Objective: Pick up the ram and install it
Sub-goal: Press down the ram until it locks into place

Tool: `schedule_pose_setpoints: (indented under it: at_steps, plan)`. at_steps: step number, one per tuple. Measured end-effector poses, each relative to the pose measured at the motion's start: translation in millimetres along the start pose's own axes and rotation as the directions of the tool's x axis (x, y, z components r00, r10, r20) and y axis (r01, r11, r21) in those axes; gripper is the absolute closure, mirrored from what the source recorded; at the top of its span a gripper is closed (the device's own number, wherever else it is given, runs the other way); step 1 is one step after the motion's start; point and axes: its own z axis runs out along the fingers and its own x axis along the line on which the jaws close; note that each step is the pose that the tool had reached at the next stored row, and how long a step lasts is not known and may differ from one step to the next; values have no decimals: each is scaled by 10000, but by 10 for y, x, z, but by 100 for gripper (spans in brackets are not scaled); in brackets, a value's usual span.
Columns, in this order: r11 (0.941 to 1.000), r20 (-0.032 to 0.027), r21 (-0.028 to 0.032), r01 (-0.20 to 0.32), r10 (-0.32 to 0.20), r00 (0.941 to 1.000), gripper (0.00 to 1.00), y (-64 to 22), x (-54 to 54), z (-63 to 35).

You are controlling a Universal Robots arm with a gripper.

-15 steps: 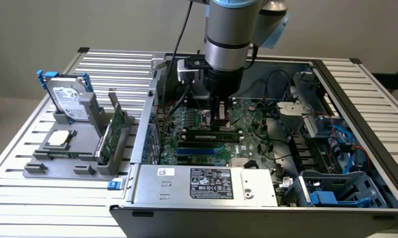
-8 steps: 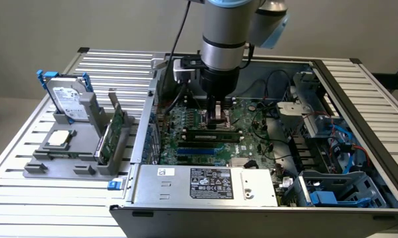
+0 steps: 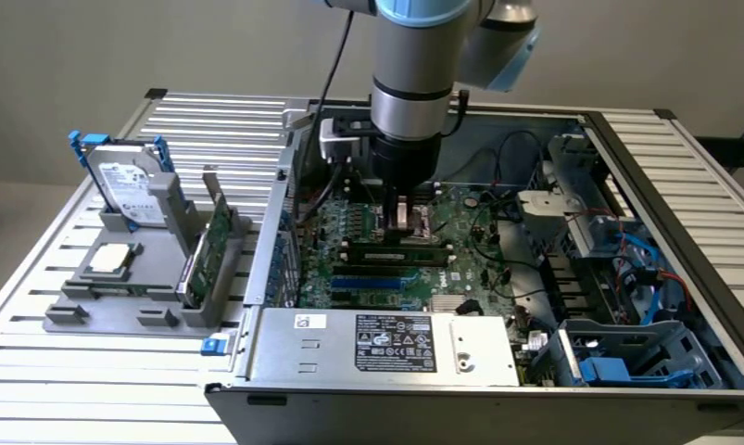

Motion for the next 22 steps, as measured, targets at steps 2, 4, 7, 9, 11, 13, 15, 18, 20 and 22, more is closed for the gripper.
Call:
schedule_pose_setpoints:
  at_steps: [2,4,7,9,11,13,15,18,20,22]
  plan:
    - [10000,6,1,0,0,10000,89,-1,-2,24]
    - [10000,13,0,-1,1,10000,89,-1,-4,40]
    - [10000,14,-1,-1,1,10000,89,-1,-4,52]
    - [10000,16,0,-2,2,10000,89,-4,-7,55]
    - [10000,17,1,-1,1,10000,89,-10,-9,56]
    - [10000,17,1,-1,1,10000,89,-17,-10,55]
    - [10000,16,0,-1,1,10000,89,-24,-11,56]
    - [10000,17,1,-2,2,10000,89,-31,-13,58]
    - [10000,16,0,-1,1,10000,89,-36,-14,59]
    - [10000,16,0,-1,1,10000,89,-40,-15,60]
